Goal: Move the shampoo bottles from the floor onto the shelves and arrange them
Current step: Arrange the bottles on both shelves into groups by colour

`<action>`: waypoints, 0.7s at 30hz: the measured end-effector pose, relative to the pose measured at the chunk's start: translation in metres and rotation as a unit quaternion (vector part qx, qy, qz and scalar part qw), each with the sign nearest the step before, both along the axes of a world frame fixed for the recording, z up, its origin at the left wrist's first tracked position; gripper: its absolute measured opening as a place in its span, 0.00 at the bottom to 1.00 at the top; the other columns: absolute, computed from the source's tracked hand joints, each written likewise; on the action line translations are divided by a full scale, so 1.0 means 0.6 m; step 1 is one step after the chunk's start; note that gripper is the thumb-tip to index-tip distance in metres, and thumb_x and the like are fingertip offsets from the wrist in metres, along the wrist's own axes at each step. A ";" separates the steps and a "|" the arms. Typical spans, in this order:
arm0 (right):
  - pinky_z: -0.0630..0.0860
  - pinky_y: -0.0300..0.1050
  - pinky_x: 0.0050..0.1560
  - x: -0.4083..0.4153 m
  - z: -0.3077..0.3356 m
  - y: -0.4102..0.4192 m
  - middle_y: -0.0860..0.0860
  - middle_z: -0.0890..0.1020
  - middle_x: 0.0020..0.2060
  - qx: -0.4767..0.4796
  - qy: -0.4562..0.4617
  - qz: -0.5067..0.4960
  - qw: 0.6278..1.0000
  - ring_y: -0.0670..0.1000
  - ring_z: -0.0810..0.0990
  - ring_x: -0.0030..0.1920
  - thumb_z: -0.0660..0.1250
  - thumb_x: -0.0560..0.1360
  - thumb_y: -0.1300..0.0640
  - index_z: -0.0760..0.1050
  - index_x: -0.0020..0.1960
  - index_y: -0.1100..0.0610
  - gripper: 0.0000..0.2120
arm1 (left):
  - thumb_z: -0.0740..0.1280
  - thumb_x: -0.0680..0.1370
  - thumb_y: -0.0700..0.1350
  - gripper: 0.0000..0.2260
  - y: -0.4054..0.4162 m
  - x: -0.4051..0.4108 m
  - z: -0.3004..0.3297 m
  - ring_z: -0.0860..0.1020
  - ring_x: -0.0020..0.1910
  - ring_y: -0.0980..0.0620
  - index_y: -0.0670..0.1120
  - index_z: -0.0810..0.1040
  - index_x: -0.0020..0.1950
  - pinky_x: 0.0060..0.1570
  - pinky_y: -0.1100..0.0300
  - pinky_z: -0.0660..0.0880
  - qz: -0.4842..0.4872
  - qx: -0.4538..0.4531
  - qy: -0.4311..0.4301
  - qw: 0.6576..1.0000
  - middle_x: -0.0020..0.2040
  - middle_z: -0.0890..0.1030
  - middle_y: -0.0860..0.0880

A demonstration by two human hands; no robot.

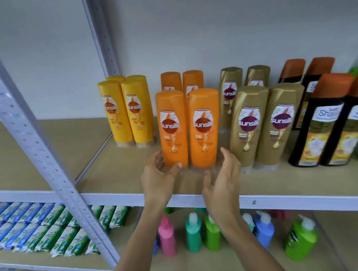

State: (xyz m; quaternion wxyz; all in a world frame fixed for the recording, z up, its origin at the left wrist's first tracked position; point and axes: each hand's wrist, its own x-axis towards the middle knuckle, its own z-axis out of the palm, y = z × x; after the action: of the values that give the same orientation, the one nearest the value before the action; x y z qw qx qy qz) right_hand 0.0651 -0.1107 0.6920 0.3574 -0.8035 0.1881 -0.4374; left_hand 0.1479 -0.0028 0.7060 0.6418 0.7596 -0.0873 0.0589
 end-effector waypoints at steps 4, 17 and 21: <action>0.70 0.50 0.66 0.020 0.013 -0.007 0.54 0.66 0.71 0.052 0.075 0.046 0.995 0.54 0.67 0.70 0.65 0.78 0.56 0.51 0.76 0.53 0.33 | 0.76 0.70 0.44 0.24 -0.016 -0.008 0.001 0.80 0.54 0.55 0.50 0.73 0.64 0.58 0.52 0.77 0.020 0.032 -0.047 0.998 0.56 0.81 0.53; 0.72 0.56 0.64 0.085 0.030 -0.047 0.52 0.73 0.66 0.115 0.135 0.066 0.982 0.56 0.72 0.67 0.70 0.75 0.53 0.60 0.72 0.51 0.30 | 0.75 0.71 0.44 0.25 -0.030 0.033 0.021 0.76 0.50 0.57 0.49 0.72 0.66 0.53 0.61 0.72 0.002 0.063 -0.048 0.997 0.59 0.80 0.49; 0.72 0.55 0.64 0.113 0.032 -0.058 0.53 0.75 0.65 0.122 0.140 0.058 0.981 0.57 0.73 0.65 0.70 0.74 0.53 0.63 0.71 0.51 0.28 | 0.74 0.73 0.46 0.23 -0.041 0.058 0.022 0.78 0.58 0.51 0.49 0.72 0.66 0.56 0.57 0.73 -0.017 0.063 -0.044 0.997 0.61 0.79 0.49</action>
State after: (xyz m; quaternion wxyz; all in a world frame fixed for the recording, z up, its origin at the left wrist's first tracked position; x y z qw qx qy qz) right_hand 0.1328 -0.1455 0.7112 0.4476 -0.8167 0.2413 -0.2729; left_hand 0.1826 -0.0275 0.7192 0.5893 0.7936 -0.1316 0.0753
